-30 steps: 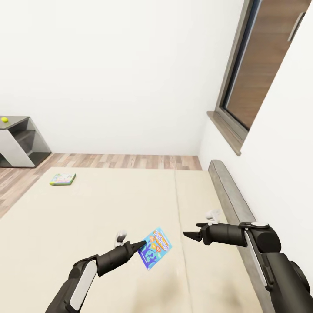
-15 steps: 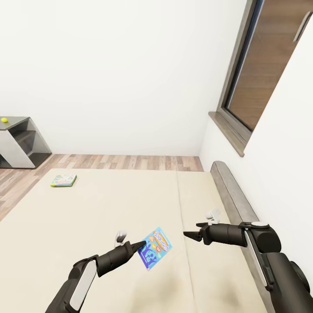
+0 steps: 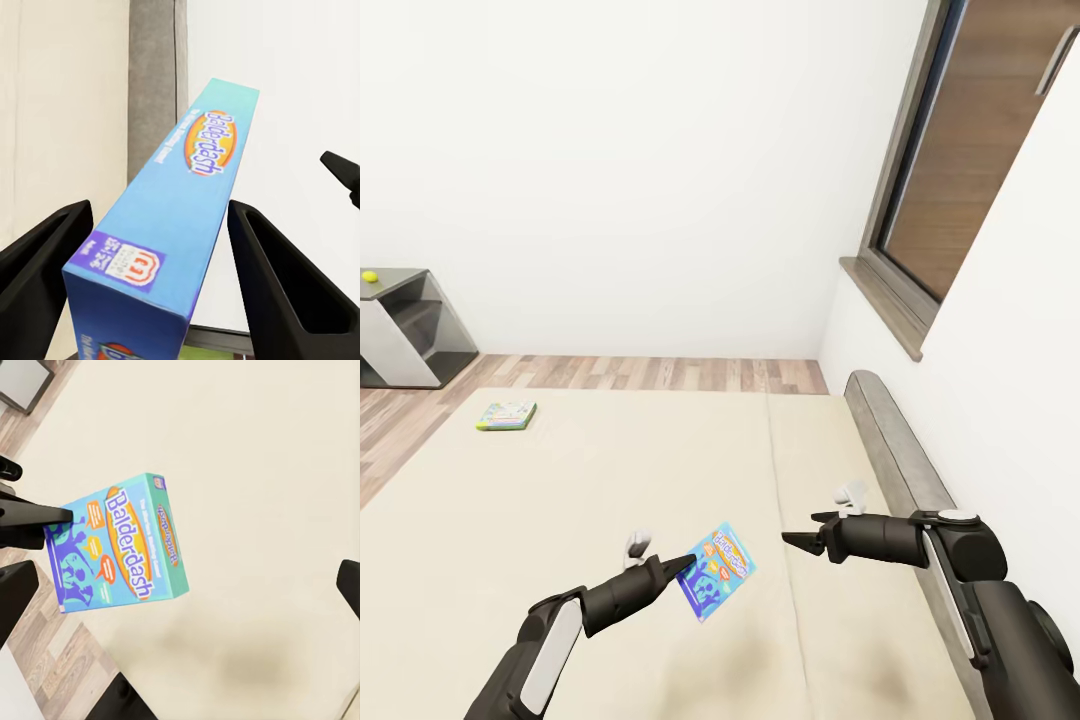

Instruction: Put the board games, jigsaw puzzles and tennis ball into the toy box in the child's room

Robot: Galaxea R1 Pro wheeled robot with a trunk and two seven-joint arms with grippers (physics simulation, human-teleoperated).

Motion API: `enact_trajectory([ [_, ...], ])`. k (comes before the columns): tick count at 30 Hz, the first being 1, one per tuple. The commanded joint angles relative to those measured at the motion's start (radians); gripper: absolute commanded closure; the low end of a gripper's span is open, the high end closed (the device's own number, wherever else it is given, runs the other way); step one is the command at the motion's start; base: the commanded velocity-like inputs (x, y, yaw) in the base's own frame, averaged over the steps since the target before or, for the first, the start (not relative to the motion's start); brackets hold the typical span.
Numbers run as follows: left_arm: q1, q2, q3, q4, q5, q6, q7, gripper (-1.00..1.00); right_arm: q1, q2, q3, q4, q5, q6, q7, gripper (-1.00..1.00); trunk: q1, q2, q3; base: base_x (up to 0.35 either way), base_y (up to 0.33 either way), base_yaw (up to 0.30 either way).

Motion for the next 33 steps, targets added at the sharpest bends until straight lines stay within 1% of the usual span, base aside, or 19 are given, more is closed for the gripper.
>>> enact_trajectory([
  [1, -0.001, -0.001, 0.003, 0.000, 0.000, 0.006, -0.002, 1.00, -0.001, 0.000, -0.001, -0.001, 0.010, 0.005, 0.010, -1.00, 0.001, -0.002, -0.002, 0.001, 0.002, 0.000],
  [7, -0.001, -0.001, 0.003, 0.000, 0.000, 0.006, -0.002, 1.00, -0.001, 0.001, -0.001, -0.001, 0.010, 0.005, 0.010, -1.00, 0.001, -0.002, -0.002, 0.001, 0.024, 0.000],
  [13, -0.001, -0.001, 0.003, 0.000, 0.001, 0.006, -0.002, 1.00, -0.001, 0.001, -0.001, -0.001, 0.010, 0.004, 0.010, -1.00, 0.001, -0.002, -0.002, 0.000, 0.149, 0.000],
  [33, -0.001, -0.001, 0.003, 0.000, 0.001, 0.006, -0.002, 1.00, -0.001, 0.001, 0.000, -0.001, 0.010, 0.003, 0.010, -1.00, 0.001, -0.002, -0.002, 0.000, 0.266, 0.000],
])
